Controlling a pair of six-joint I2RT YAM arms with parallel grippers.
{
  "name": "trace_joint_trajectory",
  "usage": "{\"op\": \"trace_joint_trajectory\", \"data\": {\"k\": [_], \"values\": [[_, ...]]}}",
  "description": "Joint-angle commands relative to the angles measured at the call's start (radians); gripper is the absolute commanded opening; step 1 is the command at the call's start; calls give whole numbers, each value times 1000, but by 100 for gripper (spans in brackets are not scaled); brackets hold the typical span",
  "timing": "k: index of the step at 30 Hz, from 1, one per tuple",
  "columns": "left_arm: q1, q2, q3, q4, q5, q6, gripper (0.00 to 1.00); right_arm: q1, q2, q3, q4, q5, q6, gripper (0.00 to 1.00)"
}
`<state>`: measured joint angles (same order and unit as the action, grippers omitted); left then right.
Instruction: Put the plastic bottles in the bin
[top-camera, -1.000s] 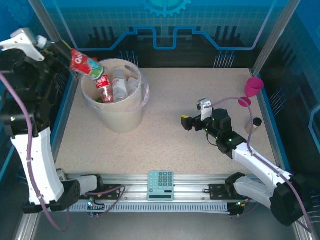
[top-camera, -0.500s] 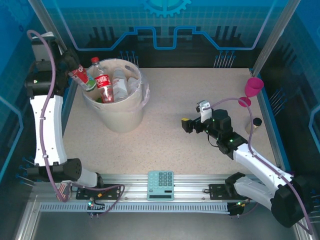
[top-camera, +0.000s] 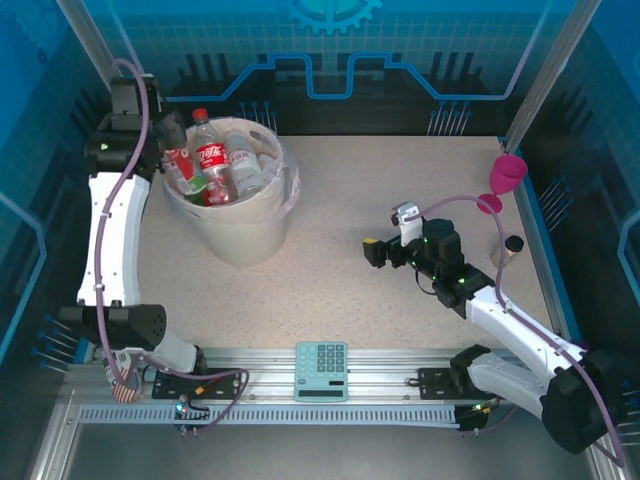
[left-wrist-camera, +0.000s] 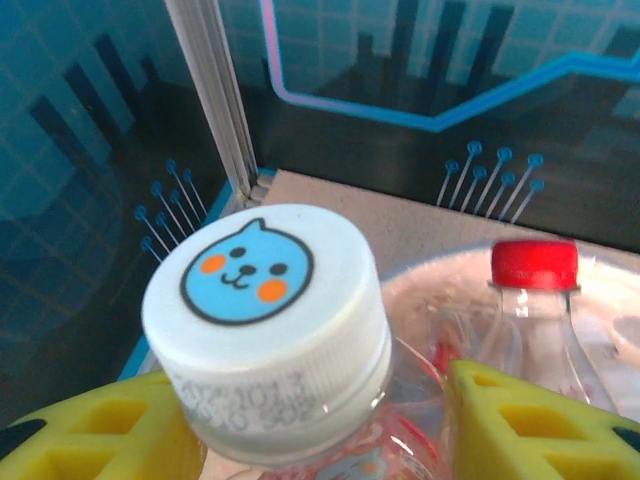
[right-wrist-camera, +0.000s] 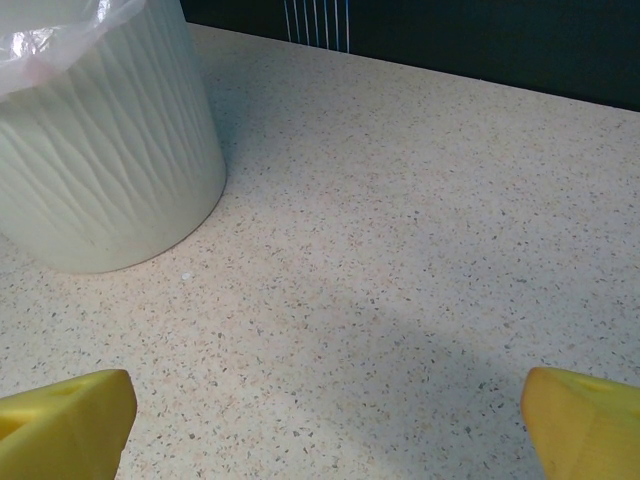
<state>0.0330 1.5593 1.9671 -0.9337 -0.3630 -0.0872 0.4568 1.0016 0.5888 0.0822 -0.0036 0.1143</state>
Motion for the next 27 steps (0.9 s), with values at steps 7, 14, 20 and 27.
{"op": "trace_joint_trajectory", "data": {"k": [7, 14, 20, 27], "values": [[-15, 75, -50, -116, 142, -11, 39, 0, 2, 21, 10, 10, -8, 100], [-16, 112, -87, -108, 252, -35, 38, 3, 4, 19, 17, 9, -5, 100], [-28, 133, -129, -59, 300, -57, 39, 5, -7, 13, 11, 16, -8, 100], [-72, 194, -101, -60, 355, -51, 40, 5, -20, 13, -1, 26, -12, 100]]}}
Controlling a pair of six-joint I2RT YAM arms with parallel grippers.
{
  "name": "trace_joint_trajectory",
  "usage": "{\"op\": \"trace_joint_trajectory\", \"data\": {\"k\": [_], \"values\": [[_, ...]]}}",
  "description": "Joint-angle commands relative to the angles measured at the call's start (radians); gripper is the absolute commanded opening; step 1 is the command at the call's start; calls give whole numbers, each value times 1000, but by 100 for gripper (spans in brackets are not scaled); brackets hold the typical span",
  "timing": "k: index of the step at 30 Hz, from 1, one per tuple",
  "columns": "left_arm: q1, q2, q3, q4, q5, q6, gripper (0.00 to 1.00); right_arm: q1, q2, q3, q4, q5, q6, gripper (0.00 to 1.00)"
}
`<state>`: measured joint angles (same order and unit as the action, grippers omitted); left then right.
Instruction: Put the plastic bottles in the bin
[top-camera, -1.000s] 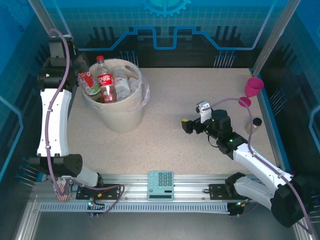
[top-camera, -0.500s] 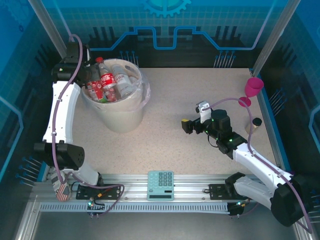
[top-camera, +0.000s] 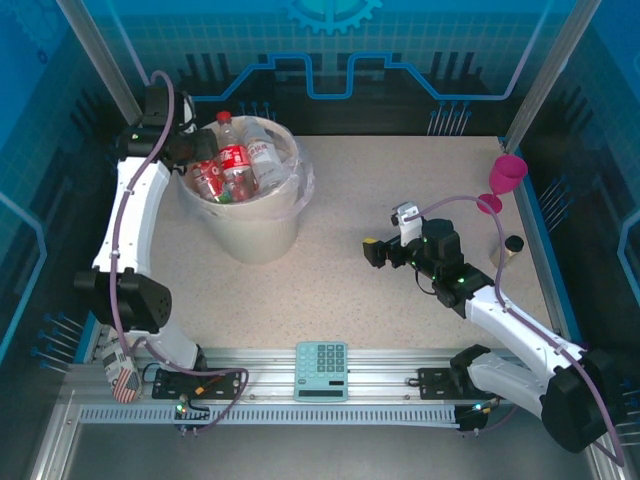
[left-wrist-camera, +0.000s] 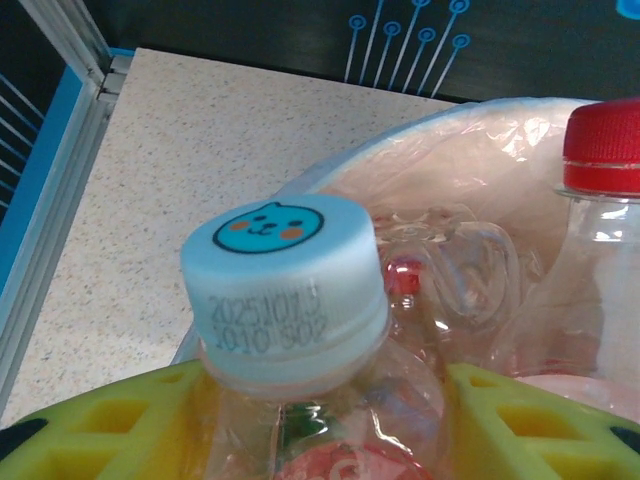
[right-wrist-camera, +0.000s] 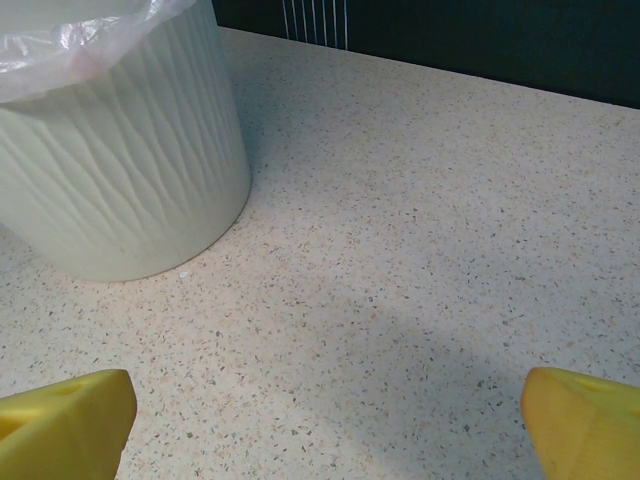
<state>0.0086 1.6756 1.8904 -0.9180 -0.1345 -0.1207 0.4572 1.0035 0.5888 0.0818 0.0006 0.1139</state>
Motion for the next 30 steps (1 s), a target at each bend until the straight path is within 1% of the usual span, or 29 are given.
{"op": "trace_joint_trajectory", "data": {"k": [1, 11, 17, 19, 22, 25, 27, 30], "values": [[-55, 87, -24, -76, 138, -16, 40, 5, -25, 13, -2, 24, -10, 100], [-166, 164, -46, -48, 206, -29, 40, 5, -64, 26, -40, 67, -15, 100], [-259, 231, -3, -74, 227, -18, 43, 5, -80, 47, -59, 107, -9, 100], [-274, 237, 7, -66, 261, -21, 43, 5, -82, 54, -75, 124, -13, 100], [-286, 217, 1, -24, 356, -23, 44, 5, -86, 55, -88, 139, -16, 100], [-294, 208, 36, -38, 362, -25, 45, 5, -86, 56, -97, 147, -14, 100], [-294, 210, 59, -52, 363, -22, 48, 4, -83, 60, -100, 151, -9, 100], [-294, 216, 73, -74, 359, -12, 60, 5, -79, 61, -97, 151, -3, 100]]}}
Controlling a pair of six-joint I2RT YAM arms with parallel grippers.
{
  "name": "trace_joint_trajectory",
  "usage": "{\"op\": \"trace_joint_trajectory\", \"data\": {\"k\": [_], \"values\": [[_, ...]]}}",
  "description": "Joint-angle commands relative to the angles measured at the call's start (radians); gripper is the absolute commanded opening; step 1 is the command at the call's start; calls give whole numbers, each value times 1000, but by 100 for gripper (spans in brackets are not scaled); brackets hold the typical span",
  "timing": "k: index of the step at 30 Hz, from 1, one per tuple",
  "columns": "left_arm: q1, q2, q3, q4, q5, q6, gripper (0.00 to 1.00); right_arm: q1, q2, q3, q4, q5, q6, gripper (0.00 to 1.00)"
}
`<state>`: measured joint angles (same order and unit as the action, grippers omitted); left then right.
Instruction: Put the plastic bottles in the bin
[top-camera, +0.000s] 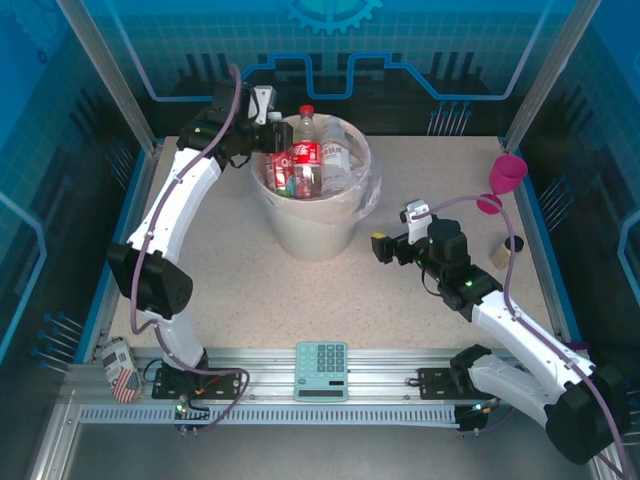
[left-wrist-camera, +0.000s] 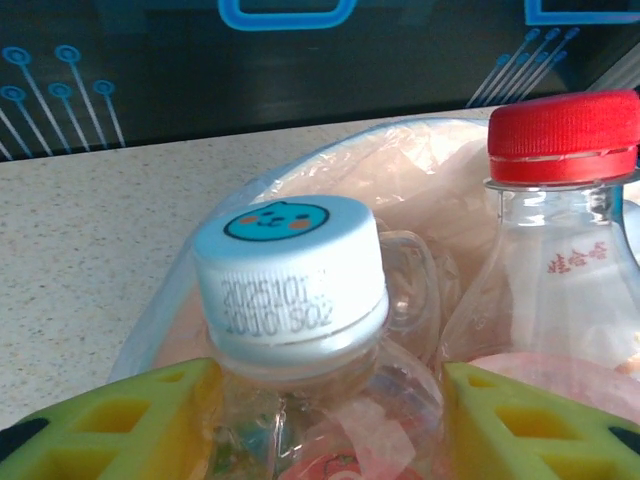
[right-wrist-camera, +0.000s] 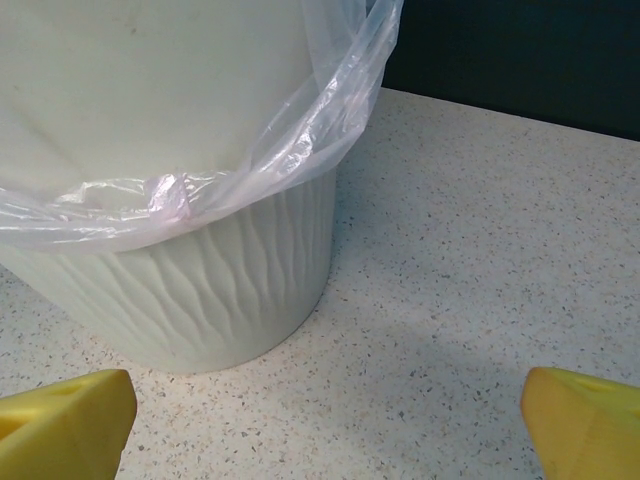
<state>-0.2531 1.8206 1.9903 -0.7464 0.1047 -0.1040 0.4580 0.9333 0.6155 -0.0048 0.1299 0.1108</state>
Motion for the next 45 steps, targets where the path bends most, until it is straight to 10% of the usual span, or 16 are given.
{"op": "trace_joint_trajectory", "data": {"k": [1, 6, 20, 27, 34, 45], "values": [[-32, 71, -24, -252, 111, -23, 63, 4, -7, 35, -11, 20, 1, 100], [-32, 69, 29, -298, 61, 5, 83, 4, -5, 43, -22, 19, 0, 100], [2, -97, 158, -278, 47, 34, 99, 5, -10, 46, -15, -5, 22, 100], [93, -358, -157, -80, 4, 0, 99, 2, 29, 74, -44, 40, 20, 100], [157, -629, -698, 231, -271, -12, 99, -62, 63, 93, -106, 95, 6, 100], [193, -738, -1262, 711, -403, 14, 99, -279, 199, -47, 57, 84, 27, 100]]}}
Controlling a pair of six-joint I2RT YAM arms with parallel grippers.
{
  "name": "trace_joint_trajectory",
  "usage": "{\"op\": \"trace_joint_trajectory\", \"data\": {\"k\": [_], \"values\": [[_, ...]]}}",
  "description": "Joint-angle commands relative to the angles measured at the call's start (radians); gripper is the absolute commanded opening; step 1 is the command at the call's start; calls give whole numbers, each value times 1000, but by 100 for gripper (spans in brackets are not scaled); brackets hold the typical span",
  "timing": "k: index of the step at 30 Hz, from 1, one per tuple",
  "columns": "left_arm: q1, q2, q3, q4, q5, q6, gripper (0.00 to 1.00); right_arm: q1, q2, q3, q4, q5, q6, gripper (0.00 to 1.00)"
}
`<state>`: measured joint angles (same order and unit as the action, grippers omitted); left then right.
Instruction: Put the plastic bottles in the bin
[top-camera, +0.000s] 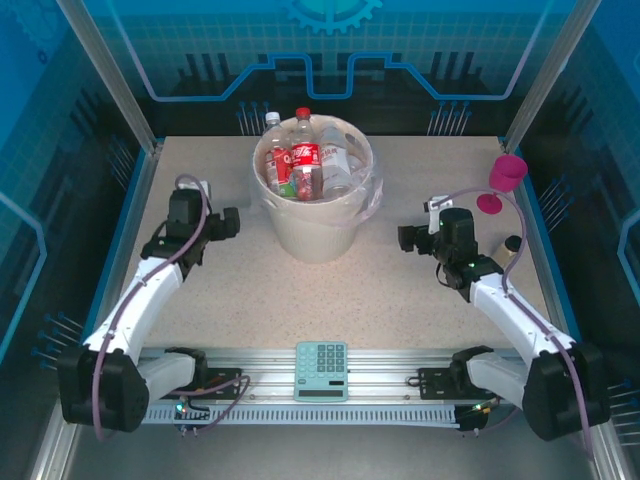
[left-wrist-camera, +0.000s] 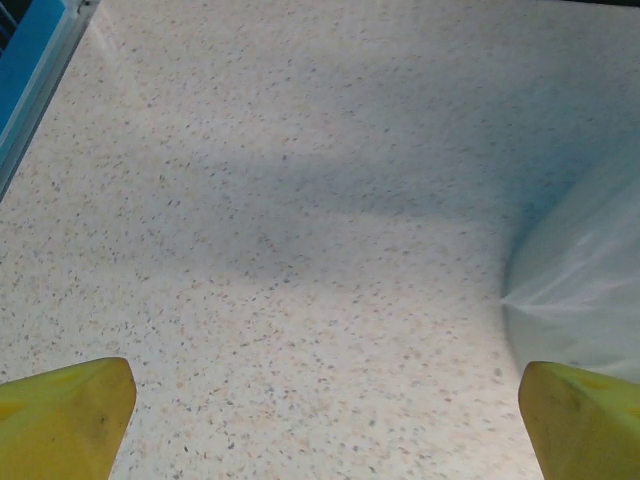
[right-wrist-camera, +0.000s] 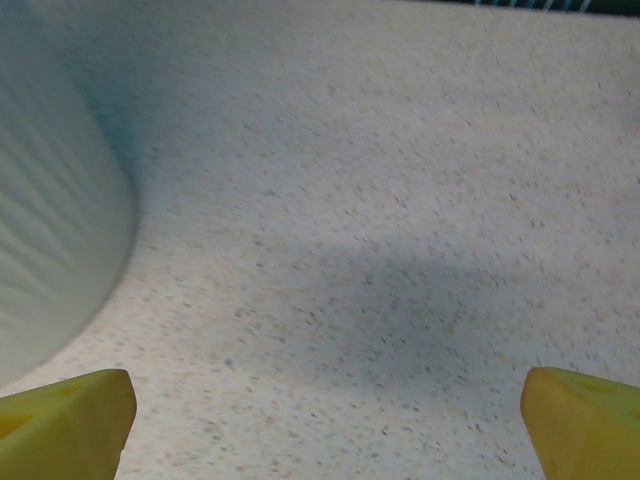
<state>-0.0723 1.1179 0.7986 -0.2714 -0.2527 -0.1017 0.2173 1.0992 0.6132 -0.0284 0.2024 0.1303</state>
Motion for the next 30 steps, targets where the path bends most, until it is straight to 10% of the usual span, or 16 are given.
{"op": "trace_joint_trajectory", "data": {"k": [1, 30], "values": [[13, -29, -96, 267, -47, 13, 99, -56, 40, -40, 64, 12, 12, 100], [43, 419, -404, 1153, 107, 103, 99, -143, 394, -159, 770, -12, -103, 100]]}}
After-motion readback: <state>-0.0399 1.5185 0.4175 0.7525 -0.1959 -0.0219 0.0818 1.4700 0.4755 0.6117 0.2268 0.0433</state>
